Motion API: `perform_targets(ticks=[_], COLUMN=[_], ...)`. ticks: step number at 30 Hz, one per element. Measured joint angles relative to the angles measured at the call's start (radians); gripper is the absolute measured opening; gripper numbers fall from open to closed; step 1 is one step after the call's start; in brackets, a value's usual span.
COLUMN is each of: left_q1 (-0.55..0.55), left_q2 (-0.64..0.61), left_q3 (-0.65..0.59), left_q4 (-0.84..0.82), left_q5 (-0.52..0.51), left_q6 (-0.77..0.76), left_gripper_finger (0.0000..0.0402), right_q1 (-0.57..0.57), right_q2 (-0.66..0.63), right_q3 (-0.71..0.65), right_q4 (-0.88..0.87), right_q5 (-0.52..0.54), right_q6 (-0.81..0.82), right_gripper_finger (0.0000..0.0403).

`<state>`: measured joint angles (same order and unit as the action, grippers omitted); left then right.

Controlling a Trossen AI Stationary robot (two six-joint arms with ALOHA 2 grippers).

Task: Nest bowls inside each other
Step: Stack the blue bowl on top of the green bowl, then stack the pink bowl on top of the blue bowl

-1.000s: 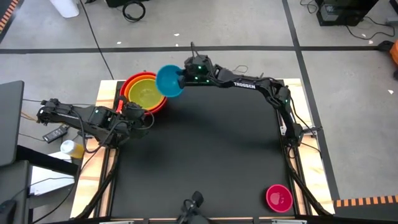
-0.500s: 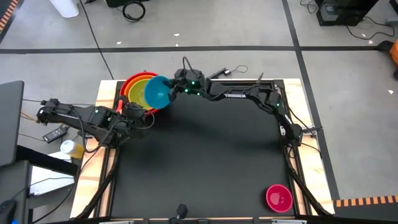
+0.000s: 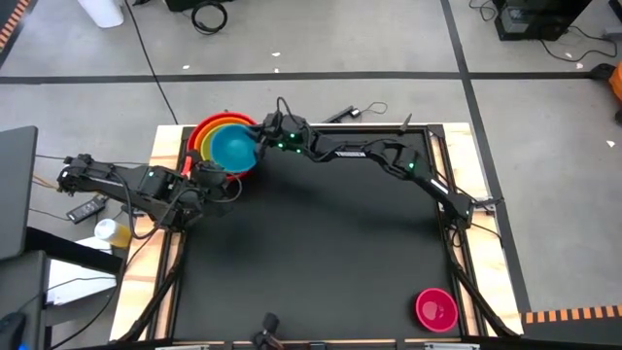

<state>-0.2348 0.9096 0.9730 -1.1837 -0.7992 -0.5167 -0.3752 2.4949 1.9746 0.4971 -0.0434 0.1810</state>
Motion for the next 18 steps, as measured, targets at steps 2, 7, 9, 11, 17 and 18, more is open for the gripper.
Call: perform_targets(ticks=[2,7,9,11,17,18], left_q1=[0.0,0.0,0.0,0.0,0.0,0.0], left_q2=[0.0,0.0,0.0,0.0,0.0,0.0], left_q3=[0.0,0.0,0.0,0.0,0.0,0.0], left_q4=[-0.003,-0.011,-0.016,-0.029,-0.05,-0.05], left_q5=[0.0,0.012,0.016,0.018,0.018,0.018], left_q6=[-0.002,-0.007,-0.017,-0.027,-0.068,-0.074], left_gripper_finger=[0.0181,0.0181,0.0181,0.0181,0.0181,0.0181], right_q1=[-0.001,0.0,0.0,-0.001,-0.001,-0.001], right_q2=[0.007,-0.017,-0.044,-0.069,-0.107,-0.116], right_q3=[0.035,0.049,0.049,0.051,0.05,0.05], right_q4=[-0.065,-0.152,-0.181,-0.207,-0.372,-0.4], right_q5=[-0.014,-0.007,0.0,0.008,0.013,0.005], right_q6=[0.001,-0.001,-0.001,-0.001,-0.003,-0.009], right_gripper_finger=[0.0109,0.016,0.0172,0.0178,0.0176,0.0176])
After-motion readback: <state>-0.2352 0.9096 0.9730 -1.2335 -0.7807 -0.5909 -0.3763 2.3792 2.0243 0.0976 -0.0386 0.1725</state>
